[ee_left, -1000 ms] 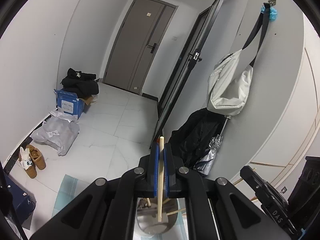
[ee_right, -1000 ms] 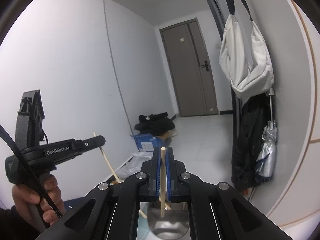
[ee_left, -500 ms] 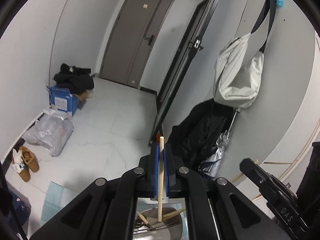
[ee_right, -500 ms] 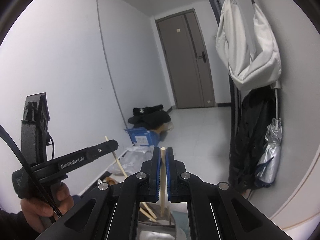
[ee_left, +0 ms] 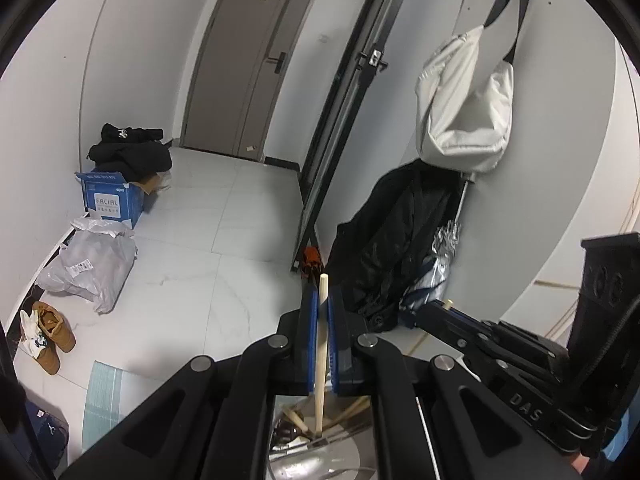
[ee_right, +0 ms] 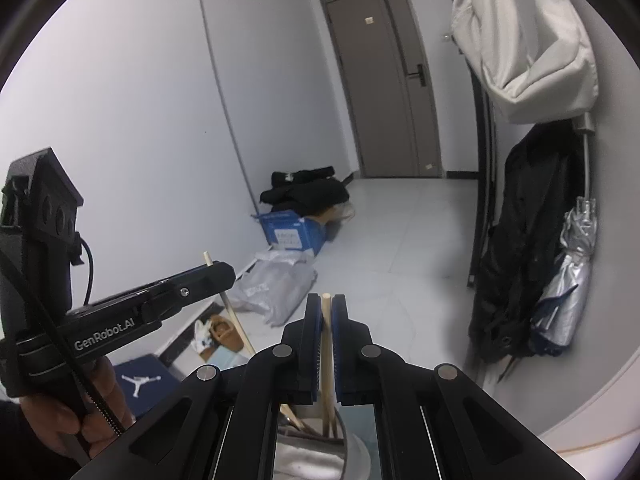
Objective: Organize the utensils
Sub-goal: 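Carry both chopsticks upright to the white holder and lower them in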
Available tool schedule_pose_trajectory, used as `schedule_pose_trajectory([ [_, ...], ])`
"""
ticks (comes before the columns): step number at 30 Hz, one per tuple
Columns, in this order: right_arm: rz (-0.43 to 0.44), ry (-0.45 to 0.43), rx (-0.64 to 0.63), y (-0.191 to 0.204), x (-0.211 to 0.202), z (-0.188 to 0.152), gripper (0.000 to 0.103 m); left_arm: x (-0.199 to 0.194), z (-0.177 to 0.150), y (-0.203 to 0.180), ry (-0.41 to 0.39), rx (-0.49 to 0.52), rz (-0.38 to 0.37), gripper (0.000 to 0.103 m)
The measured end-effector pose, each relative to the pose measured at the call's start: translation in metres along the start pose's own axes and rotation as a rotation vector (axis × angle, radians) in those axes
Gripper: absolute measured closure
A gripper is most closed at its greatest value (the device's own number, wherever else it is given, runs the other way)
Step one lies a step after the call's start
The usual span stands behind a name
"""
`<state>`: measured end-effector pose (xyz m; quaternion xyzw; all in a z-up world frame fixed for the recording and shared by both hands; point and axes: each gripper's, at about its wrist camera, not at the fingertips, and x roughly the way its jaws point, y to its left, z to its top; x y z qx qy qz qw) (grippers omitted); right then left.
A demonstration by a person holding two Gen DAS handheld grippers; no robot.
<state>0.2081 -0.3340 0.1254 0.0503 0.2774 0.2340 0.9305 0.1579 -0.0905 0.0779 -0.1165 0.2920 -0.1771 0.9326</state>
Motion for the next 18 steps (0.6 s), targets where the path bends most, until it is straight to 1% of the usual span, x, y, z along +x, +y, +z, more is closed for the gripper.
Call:
schedule_pose_trajectory([
  [6,0.017,0.028,-0.033,0.001,0.011,-0.008,0.099,0.004,-0.009,0.0,0.044,0.031,-0.013,0.102],
  [9,0.032,0.058,-0.044,0.002,0.02,-0.011,0.099,0.01,-0.014,0.005,0.085,0.015,-0.028,0.102],
  [11,0.035,0.082,-0.046,0.003,0.028,-0.014,0.098,0.011,-0.015,0.008,0.105,0.002,-0.057,0.102],
  [12,0.037,0.092,-0.043,0.003,0.03,-0.015,0.098,0.012,-0.015,0.007,0.125,0.007,-0.086,0.102],
  [13,0.043,0.102,-0.039,0.003,0.033,-0.017,0.096,0.013,-0.016,0.006,0.137,0.019,-0.097,0.102],
  [15,0.046,0.121,-0.028,0.004,0.037,-0.021,0.096,0.011,-0.017,0.004,0.149,0.038,-0.102,0.101],
  [18,0.045,0.133,-0.005,0.002,0.035,-0.027,0.095,0.008,-0.016,0.009,0.167,0.011,-0.08,0.096],
])
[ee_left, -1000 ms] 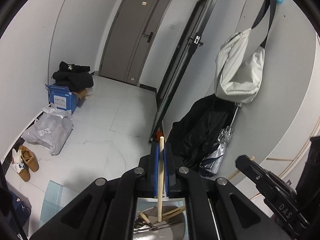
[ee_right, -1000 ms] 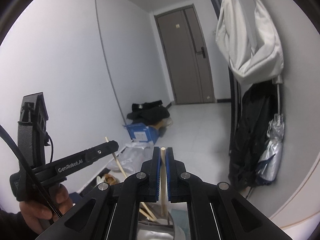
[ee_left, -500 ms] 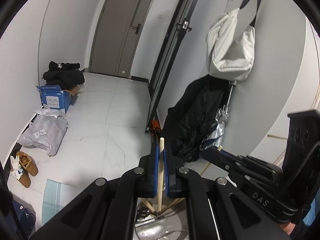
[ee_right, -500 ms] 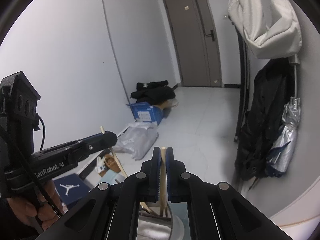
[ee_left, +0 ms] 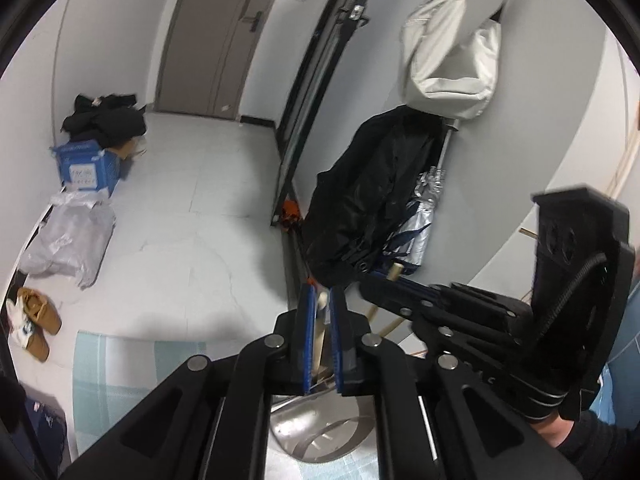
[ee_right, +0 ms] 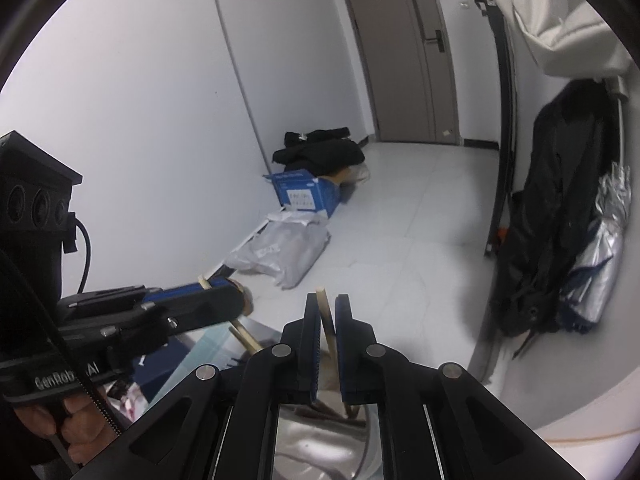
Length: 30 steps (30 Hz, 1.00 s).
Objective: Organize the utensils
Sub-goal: 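Carry both chopsticks upright to the white holder and lower them in, then open both grippers and lift them away from the white holder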
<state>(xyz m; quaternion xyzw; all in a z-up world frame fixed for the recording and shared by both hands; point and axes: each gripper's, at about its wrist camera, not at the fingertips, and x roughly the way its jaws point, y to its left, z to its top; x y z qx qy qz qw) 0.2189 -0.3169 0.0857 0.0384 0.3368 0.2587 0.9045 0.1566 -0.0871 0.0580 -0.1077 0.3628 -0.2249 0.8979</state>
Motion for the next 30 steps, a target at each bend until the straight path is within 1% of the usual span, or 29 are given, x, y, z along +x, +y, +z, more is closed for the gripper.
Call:
schedule_pose_trajectory([
  [1,-0.001,0.001,0.011,-0.001,-0.002,-0.002,0.093,-0.002,0.001,0.003,0.002,-0.018,0.007,0.093],
  [2,0.004,0.0,0.021,0.0,-0.005,-0.004,0.091,-0.005,0.001,0.007,-0.002,-0.039,0.013,0.085],
  [3,0.003,-0.003,0.029,0.0,-0.009,-0.006,0.082,-0.009,0.001,0.01,-0.01,-0.055,0.015,0.079],
  [4,0.0,-0.009,0.035,0.0,-0.013,-0.008,0.07,-0.012,0.001,0.012,-0.02,-0.065,0.021,0.077],
  [5,-0.001,-0.014,0.037,0.002,-0.016,-0.009,0.067,-0.014,0.0,0.013,-0.028,-0.071,0.03,0.071],
  [6,-0.002,-0.019,0.036,0.003,-0.019,-0.011,0.067,-0.018,0.0,0.014,-0.038,-0.076,0.044,0.066],
  [8,-0.017,-0.016,0.037,0.005,-0.023,-0.013,0.067,-0.027,-0.001,0.016,-0.058,-0.094,0.063,0.064],
  [10,-0.028,-0.016,0.053,0.007,-0.029,-0.016,0.067,-0.036,-0.003,0.017,-0.069,-0.106,0.08,0.055],
  [12,-0.038,-0.023,0.062,0.011,-0.035,-0.018,0.067,-0.046,-0.005,0.017,-0.095,-0.114,0.108,0.043],
  [14,-0.049,-0.041,0.057,0.019,-0.045,-0.021,0.065,-0.056,-0.007,0.016,-0.111,-0.105,0.14,0.04],
  [15,-0.05,-0.052,0.052,0.023,-0.05,-0.022,0.062,-0.061,-0.009,0.013,-0.116,-0.093,0.171,0.04],
  [16,-0.05,-0.062,0.047,0.026,-0.053,-0.024,0.059,-0.064,-0.01,0.012,-0.12,-0.088,0.181,0.04],
  [17,-0.052,-0.076,0.04,0.032,-0.058,-0.026,0.059,-0.068,-0.012,0.013,-0.125,-0.084,0.185,0.038],
  [19,-0.054,-0.099,0.029,0.041,-0.066,-0.029,0.058,-0.075,-0.016,0.01,-0.135,-0.08,0.214,0.032],
  [21,-0.053,-0.122,0.025,0.049,-0.075,-0.033,0.055,-0.085,-0.021,0.01,-0.159,-0.083,0.231,0.024],
  [22,-0.052,-0.137,0.024,0.054,-0.079,-0.036,0.051,-0.089,-0.024,0.009,-0.17,-0.082,0.241,0.023],
  [24,-0.053,-0.158,0.017,0.062,-0.086,-0.04,0.048,-0.098,-0.029,0.009,-0.184,-0.076,0.257,0.02],
  [27,-0.076,-0.173,0.0,0.075,-0.093,-0.048,0.044,-0.108,-0.036,0.013,-0.207,-0.077,0.27,0.017],
  [30,-0.1,-0.172,-0.018,0.086,-0.096,-0.054,0.042,-0.115,-0.043,0.017,-0.223,-0.088,0.287,0.012],
])
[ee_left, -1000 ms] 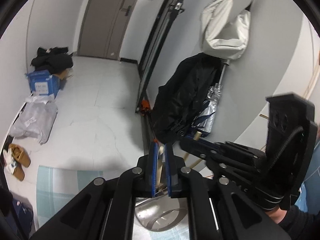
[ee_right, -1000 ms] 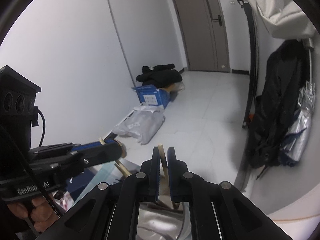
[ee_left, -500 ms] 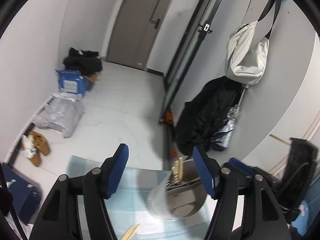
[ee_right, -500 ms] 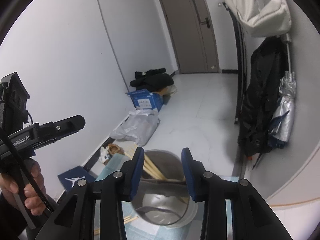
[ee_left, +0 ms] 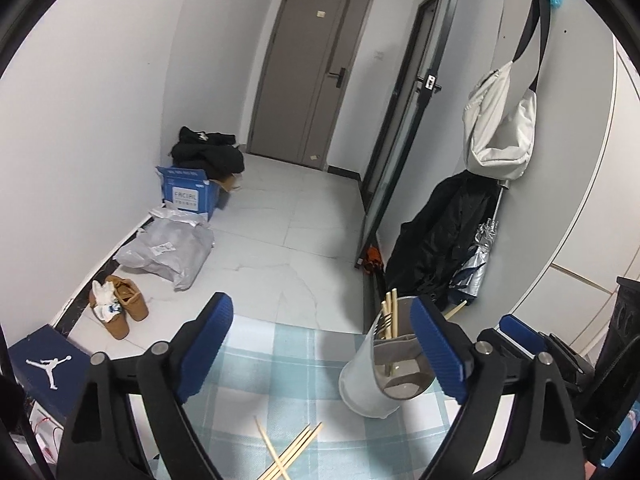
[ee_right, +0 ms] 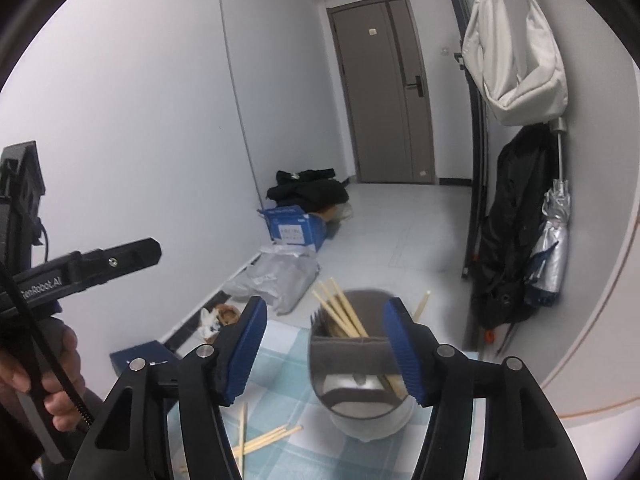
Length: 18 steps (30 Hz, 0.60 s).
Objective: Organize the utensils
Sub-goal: 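Open both grippers and lift them away from the white holder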
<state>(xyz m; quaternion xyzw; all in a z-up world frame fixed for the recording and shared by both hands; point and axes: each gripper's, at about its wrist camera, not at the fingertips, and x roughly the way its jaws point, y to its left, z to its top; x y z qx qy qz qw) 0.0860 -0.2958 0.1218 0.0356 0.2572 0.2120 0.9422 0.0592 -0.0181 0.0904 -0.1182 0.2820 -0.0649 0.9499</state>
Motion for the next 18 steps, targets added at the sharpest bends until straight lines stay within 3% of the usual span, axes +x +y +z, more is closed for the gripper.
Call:
schedule_pose_trajectory([
  [11,0.026,-0.014,0.001,0.025,-0.012,-0.026,0.031,-0.014,-0.023,0.016,-0.053,0.016,0.121,0.005],
  [18,0.027,0.008,0.0,0.036,-0.008,-0.051,0.025,-0.014,-0.038,0.029,-0.062,0.004,0.146,0.002],
])
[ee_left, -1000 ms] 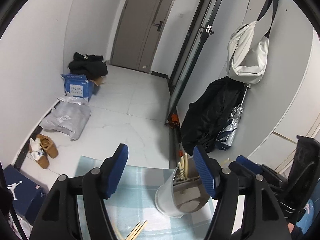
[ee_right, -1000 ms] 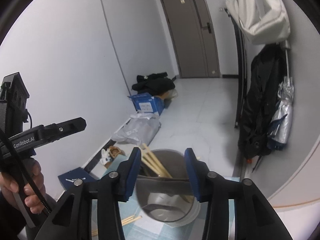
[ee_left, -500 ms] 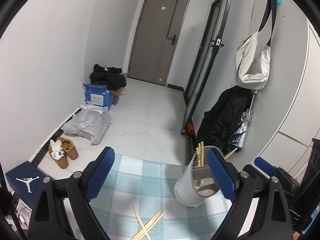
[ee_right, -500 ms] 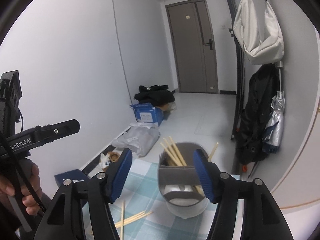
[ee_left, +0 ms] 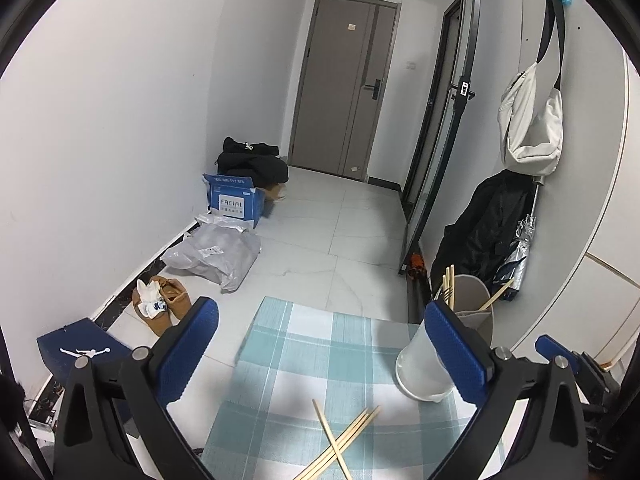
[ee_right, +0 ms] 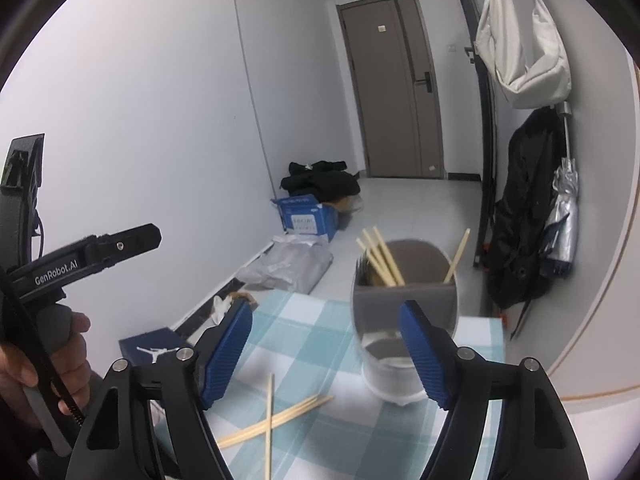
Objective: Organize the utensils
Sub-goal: 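Open both grippers and lift them away from the white holder, then lower both grippers toward the remaining chopsticks and close the right gripper on one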
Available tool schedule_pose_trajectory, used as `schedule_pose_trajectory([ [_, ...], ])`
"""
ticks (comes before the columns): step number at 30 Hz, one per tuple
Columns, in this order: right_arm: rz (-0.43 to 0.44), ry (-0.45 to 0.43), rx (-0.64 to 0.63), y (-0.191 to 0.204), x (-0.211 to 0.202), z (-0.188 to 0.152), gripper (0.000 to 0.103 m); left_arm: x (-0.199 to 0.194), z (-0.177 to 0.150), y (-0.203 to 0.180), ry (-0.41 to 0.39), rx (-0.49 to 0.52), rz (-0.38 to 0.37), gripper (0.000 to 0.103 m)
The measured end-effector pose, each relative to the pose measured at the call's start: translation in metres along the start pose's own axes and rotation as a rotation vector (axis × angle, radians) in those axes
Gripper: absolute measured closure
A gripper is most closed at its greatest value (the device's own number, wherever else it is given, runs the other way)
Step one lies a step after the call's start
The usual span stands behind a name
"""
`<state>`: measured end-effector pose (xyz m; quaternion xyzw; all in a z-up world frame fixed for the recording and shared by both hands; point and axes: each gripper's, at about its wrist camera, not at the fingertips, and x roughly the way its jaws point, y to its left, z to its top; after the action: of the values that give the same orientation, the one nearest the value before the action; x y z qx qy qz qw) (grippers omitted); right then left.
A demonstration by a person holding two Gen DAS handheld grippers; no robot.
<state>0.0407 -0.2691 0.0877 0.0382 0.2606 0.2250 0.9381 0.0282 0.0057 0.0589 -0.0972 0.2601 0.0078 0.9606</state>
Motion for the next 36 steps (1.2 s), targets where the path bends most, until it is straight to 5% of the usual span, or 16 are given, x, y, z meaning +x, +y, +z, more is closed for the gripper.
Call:
schedule_pose_trajectory([
  [13,-0.041,0.117,-0.043,0.014,0.037,-0.052,0.014,0.041,-0.053,0.034,0.16,-0.076,0.026,0.002],
  [21,-0.056,0.256,-0.056,0.016,0.079,-0.075,0.013,0.059,-0.054,0.058,0.241,-0.195,-0.005,0.002],
  [27,-0.089,0.376,-0.127,0.032,0.115,-0.091,0.013,0.069,-0.053,0.072,0.263,-0.232,0.05,0.002],
  [36,0.018,0.486,-0.123,0.054,0.167,-0.092,0.014,0.071,-0.051,0.099,0.286,-0.335,0.09,0.002],
])
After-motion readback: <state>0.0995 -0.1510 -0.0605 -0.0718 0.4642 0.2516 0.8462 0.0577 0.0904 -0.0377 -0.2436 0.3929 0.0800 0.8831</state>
